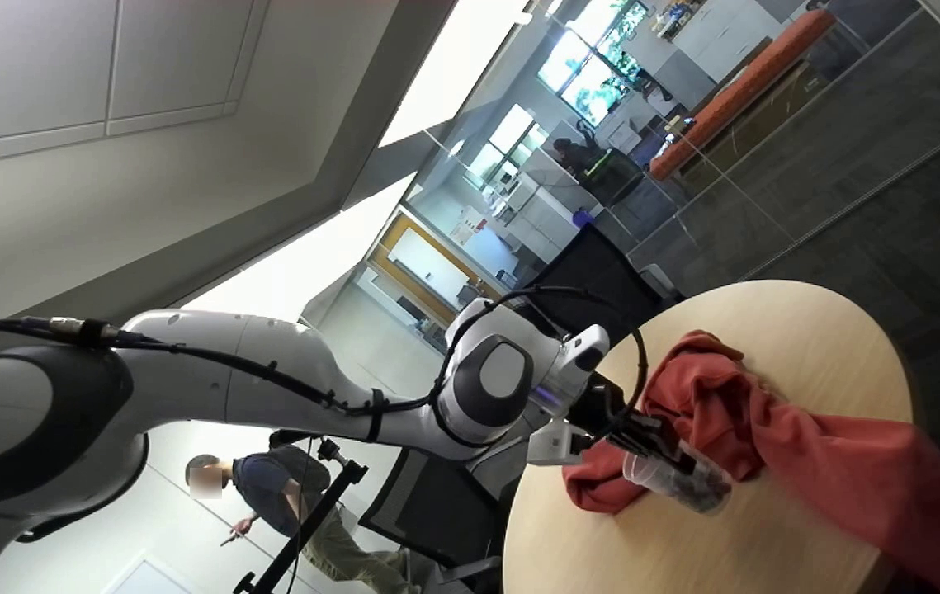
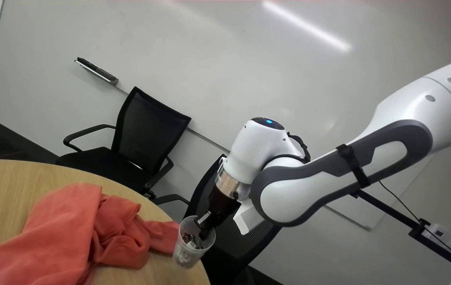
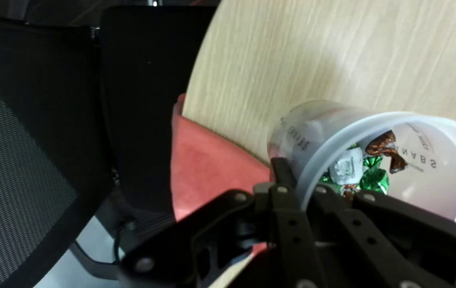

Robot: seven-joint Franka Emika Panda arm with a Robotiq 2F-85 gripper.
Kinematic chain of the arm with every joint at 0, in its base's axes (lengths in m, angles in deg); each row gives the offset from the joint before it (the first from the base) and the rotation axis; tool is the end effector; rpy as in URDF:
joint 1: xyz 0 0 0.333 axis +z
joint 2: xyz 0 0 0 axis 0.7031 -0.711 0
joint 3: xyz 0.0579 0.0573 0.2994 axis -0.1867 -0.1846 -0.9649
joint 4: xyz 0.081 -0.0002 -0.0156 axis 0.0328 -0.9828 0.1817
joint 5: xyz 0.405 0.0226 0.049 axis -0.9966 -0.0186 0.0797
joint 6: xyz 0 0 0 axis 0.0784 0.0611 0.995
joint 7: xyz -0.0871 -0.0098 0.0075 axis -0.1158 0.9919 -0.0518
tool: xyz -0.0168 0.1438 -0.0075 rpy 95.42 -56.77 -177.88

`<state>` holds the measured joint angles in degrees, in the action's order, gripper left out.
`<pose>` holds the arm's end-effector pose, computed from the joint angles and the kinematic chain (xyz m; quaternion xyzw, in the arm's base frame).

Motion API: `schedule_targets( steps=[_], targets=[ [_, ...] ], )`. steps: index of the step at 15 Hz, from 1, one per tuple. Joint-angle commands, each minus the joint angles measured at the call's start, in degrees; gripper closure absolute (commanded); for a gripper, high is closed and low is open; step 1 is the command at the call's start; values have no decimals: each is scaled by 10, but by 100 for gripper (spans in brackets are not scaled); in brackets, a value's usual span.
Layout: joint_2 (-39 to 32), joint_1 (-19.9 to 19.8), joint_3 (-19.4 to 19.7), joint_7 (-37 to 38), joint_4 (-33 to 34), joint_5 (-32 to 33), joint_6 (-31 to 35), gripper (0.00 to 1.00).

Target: Pick the green cup and pour its contents on the white plate

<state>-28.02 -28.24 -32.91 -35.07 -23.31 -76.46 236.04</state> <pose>0.6356 0.0598 0.0618 0.9954 -0.0237 0.0325 0.0874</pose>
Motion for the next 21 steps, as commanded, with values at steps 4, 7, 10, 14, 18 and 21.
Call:
schedule_targets(
  steps=[4, 7, 10, 14, 18, 21],
  targets=[
    [-5, 115, 99, 144, -5, 146, -58, 99],
    [-25, 135, 115, 195, 6, 193, -66, 99],
    [-51, 144, 126, 242, 21, 230, -67, 99],
    [-89, 164, 146, 310, 54, 278, -88, 99],
    [-114, 158, 132, 364, 89, 317, -123, 99],
    [-103, 136, 108, 354, 73, 324, -106, 97]
  ],
)
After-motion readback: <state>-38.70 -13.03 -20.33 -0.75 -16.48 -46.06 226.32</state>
